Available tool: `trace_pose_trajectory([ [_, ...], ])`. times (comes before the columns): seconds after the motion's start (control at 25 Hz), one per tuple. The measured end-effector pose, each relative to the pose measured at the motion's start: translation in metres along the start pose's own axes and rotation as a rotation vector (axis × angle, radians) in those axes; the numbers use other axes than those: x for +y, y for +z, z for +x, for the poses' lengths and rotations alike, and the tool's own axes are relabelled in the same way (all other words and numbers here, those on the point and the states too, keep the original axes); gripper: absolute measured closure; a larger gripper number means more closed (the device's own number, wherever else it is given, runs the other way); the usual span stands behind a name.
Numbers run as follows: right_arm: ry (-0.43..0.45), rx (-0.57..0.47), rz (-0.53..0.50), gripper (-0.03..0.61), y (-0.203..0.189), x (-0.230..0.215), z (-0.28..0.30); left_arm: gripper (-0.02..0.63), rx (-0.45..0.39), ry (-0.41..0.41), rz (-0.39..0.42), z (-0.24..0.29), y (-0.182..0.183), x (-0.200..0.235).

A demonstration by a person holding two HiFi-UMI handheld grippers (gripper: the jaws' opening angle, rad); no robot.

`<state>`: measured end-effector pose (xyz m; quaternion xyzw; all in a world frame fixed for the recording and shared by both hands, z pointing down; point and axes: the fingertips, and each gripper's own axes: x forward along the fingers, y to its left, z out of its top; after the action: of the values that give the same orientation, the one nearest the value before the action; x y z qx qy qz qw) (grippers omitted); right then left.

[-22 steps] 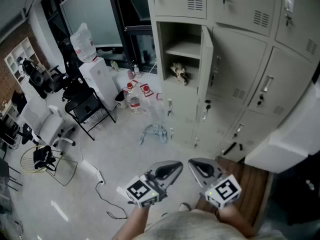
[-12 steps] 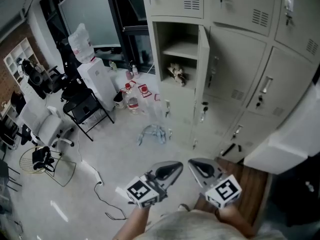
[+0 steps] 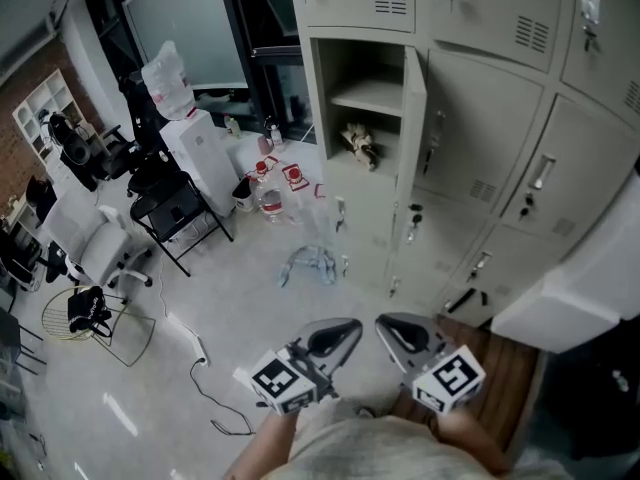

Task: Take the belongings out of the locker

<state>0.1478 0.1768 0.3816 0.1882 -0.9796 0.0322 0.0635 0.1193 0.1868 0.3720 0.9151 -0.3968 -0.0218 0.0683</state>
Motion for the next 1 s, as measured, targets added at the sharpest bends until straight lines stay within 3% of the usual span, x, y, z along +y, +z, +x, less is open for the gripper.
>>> trace_pose_trajectory([
  [0.44, -0.012, -0.011, 0.019, 0.575, 0.004, -0.015, 0.043, 0.609, 0.012, -0.018, 0.025, 0.007, 0.001, 0.046],
  [1.0, -0.123, 0.015, 0.042, 0.575, 0.013, -0.075, 0.165, 0.609, 0.051, -0.102, 0.016, 0.018, 0.018, 0.182],
])
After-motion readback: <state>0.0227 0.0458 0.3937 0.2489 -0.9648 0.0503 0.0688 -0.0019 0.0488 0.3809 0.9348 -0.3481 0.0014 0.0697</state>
